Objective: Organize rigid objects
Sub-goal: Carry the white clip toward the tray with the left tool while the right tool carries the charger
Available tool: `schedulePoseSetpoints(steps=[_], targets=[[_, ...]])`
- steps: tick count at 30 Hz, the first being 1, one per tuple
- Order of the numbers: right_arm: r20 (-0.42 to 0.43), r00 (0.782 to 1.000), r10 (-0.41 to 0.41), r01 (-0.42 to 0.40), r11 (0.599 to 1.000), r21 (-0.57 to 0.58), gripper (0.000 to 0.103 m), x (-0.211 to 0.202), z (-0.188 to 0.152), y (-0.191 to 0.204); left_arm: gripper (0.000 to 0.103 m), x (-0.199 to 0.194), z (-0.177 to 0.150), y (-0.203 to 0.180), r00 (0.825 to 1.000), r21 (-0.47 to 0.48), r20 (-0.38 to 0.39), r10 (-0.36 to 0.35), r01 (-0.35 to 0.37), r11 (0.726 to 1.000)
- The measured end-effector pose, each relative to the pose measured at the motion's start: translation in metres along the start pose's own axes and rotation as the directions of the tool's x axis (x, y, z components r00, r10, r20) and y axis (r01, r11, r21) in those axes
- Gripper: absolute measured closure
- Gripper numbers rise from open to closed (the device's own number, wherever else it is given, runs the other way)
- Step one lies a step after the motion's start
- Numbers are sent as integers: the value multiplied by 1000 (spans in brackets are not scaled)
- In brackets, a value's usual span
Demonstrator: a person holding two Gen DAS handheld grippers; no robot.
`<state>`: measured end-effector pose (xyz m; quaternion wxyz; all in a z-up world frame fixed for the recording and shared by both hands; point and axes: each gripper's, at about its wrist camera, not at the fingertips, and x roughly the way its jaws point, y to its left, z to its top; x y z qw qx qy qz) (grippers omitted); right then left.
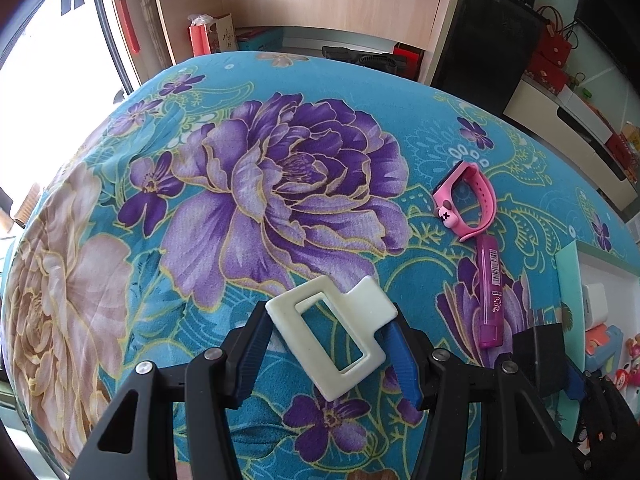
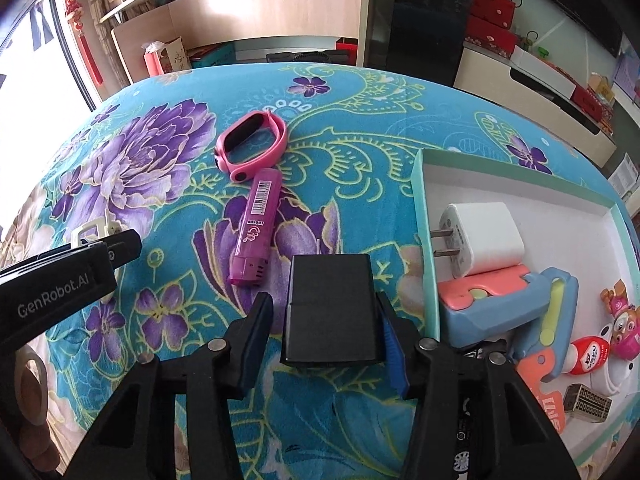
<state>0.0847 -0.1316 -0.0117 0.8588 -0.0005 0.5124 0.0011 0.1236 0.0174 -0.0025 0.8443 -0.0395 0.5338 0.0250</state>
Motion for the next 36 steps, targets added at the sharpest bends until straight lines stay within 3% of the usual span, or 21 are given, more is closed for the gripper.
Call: schedulePoseSetpoints(steps=[9,15,24,31,36], targets=[[16,1000,7,-8,1000,1,59,3,1,3,42,6,-2,-6,999,33,0,38,-38,999],[18,1000,26,-26,1000,11,60,1,1,1,43,2,-2,-7,999,41,10,34,-35,999],[98,993,72,-76,996,38,60,-29,5,-4,43,-27,1,-13,996,56,88,-17,12,998],[153,987,45,-56,996,71,60,-51,7,-20,43,-52,2,-25,987,91,145,-67,54,994],[184,983,-27,2,990,138,59,-66,5,-50,43,-70,-1,-44,975,136,181,-127,103,985]])
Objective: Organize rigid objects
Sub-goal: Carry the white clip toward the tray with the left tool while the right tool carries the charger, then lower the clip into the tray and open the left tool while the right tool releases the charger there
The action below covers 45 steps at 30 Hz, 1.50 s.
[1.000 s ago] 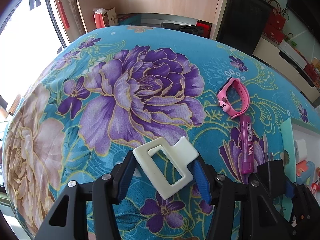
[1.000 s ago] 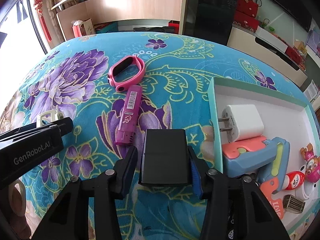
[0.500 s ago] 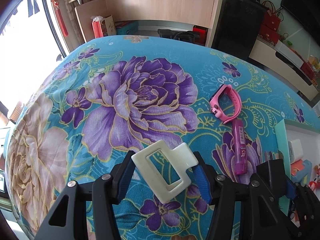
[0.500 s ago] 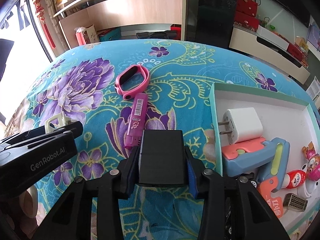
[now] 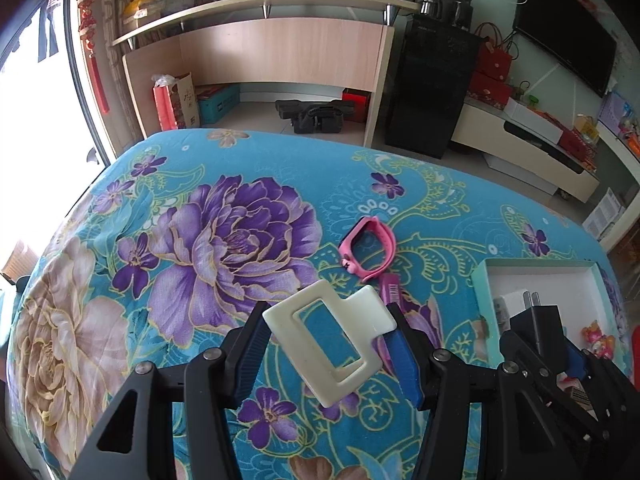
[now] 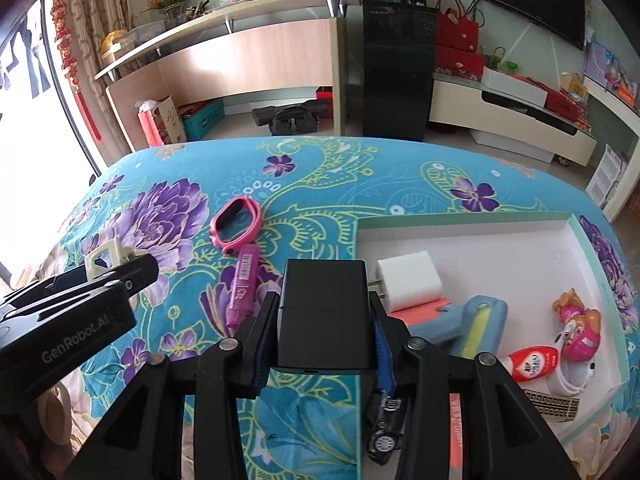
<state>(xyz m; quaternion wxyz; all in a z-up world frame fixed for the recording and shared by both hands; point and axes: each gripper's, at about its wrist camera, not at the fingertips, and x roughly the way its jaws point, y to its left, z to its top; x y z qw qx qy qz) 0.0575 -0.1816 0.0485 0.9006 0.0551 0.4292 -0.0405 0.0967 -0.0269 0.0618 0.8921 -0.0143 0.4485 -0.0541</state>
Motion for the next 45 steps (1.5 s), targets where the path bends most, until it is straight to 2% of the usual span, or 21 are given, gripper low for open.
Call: schedulePoseSetpoints(steps=[5,9,14,30,45], targets=[[10,996,-94,93,992,82,59,-10,-1,-44,43,-11,0,-33,998,67,28,-56,54,996],[6,993,-117,114,980,161,60,-16,-5,-77,43,-17,-1,-56,994,108,42,-103,98,989],[-6,986,-167,165,967,196,59,-19,-10,-99,43,-18,-4,-83,989,152,52,-139,130,980],[-39,982,-187,190,942,277,59,-19,-23,-138,43,-4,-28,-155,973,281,-9,-229,222,933],[-58,974,-217,225,928,297,59,-20,-26,-148,43,5,-35,-167,972,301,-50,-231,235,924]])
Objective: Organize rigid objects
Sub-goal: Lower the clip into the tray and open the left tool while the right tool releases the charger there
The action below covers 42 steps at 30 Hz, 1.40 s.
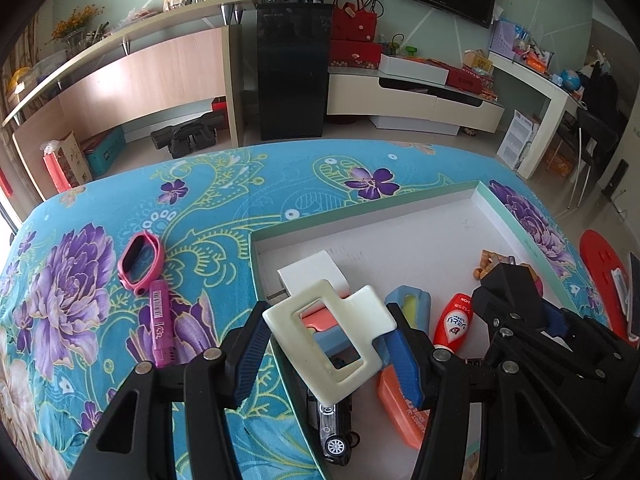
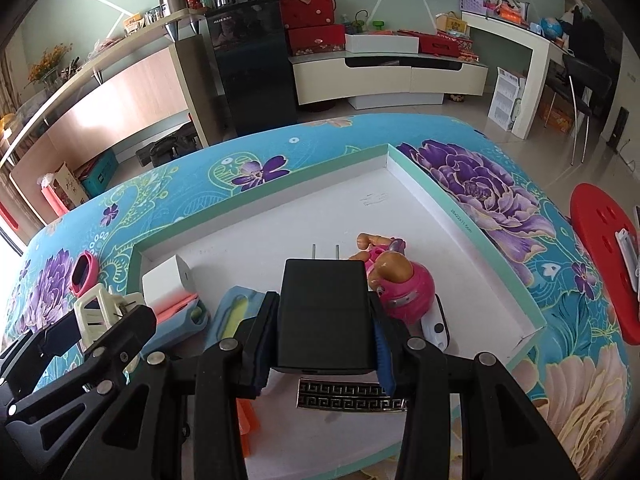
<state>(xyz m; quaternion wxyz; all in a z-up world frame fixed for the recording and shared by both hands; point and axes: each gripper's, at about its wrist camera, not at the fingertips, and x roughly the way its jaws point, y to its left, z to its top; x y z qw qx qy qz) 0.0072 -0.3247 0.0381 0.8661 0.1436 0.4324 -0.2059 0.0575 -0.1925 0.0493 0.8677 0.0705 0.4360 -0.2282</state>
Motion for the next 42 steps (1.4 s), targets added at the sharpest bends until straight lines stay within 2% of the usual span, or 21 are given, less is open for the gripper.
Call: schedulePoseSetpoints(steps=[18,20,30,34,36,42], targets=[[-20,1000,-5,5,1000,8,59,2,0,-4,40,6,-2,-3,1000,17,-21,7,-6,1000],[-18,1000,-5,6,1000,10,58,1,0,-4,37,6,-2,-2,1000,13,-24,7,-6,1000],[-5,1000,19,-19,1000,13,51,-7,3,-3,36,1,0,3,1000,2,-17,19,-19,1000],[10,1000,17,-17,1000,13,48,-14,5,-3,25,-3,1,8,999,-7,-9,40,-40,999],[14,999,30,-30,999,20,42,-16,6,-4,25,-5,2,13,999,-20,-8,45,-45,999],[8,1000,29,-29,1000,1,42,-15,6,1,23,-3,2,30,992,-52,-24,121,-122,991]])
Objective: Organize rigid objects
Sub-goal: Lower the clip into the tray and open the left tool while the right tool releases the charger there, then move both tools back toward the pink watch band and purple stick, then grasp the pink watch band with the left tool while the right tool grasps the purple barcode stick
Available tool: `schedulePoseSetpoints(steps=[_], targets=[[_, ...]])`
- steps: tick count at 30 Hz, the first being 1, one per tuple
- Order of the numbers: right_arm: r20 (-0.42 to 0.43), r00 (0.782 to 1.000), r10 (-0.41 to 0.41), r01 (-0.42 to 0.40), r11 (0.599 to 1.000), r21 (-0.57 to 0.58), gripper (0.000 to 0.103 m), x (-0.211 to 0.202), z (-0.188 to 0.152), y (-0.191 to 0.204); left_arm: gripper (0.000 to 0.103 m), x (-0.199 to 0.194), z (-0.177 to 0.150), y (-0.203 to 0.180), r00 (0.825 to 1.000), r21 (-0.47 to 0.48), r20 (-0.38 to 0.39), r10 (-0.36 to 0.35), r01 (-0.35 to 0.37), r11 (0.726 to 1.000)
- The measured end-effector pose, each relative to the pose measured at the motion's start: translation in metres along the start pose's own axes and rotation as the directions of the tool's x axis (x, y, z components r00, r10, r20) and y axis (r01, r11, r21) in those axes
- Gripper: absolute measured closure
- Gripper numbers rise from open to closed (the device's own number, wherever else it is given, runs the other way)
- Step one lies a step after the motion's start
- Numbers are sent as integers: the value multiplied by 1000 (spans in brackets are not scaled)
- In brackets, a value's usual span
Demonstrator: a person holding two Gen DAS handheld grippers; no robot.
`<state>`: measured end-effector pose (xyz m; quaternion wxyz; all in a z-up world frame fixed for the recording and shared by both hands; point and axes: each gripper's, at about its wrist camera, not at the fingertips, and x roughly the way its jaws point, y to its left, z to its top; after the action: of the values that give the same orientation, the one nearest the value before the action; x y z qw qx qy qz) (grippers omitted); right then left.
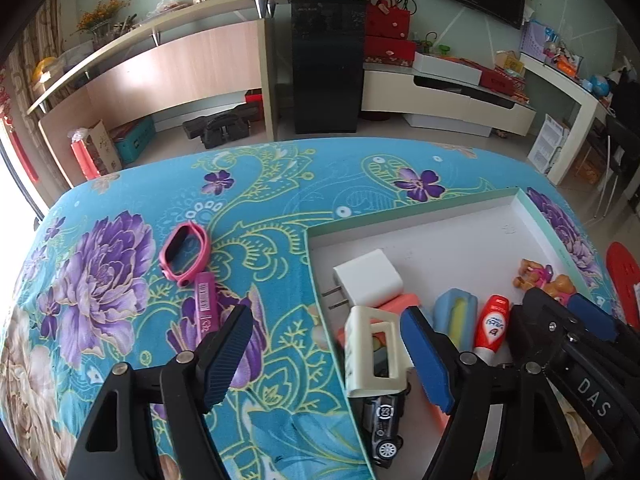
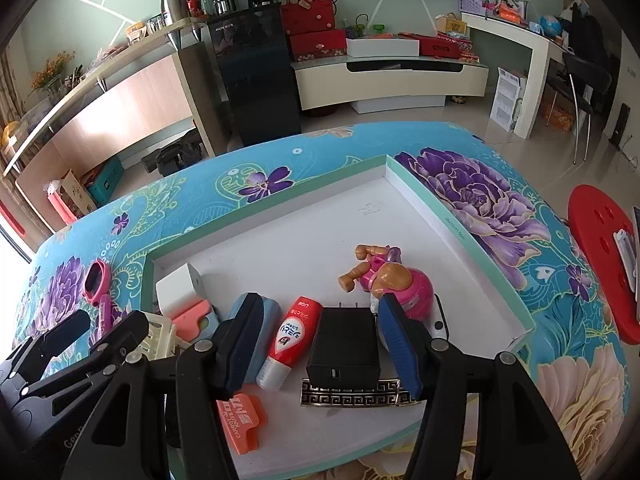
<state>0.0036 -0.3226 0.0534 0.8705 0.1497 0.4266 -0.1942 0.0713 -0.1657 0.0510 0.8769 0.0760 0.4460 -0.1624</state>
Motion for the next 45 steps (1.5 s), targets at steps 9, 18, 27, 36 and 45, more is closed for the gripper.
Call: schedulePoseSetpoints(steps=[9,18,27,36,45], targets=[[-4,1000,29,-29,999,-38,26,3,0,19,6,2,1,32,996,-68,-7,90,-90,994],[10,994,110,-108,989,-101,26,0,0,58,5,0,0,92,985,-185,-23,173,-174,967],[-23,968,248,-247,945,-216,27,1,-7,124,5,10,-4,162,971,-266,-93,221,-238,934],[-137,949,282,-311,903,-297,27,33,-16,192,5,35,4,213,950,-259,-175,258,-298,919],[-227,950,216,-288,886,-363,37,77,-29,231,5,51,17,229,967,-263,-156,200,-236,936]])
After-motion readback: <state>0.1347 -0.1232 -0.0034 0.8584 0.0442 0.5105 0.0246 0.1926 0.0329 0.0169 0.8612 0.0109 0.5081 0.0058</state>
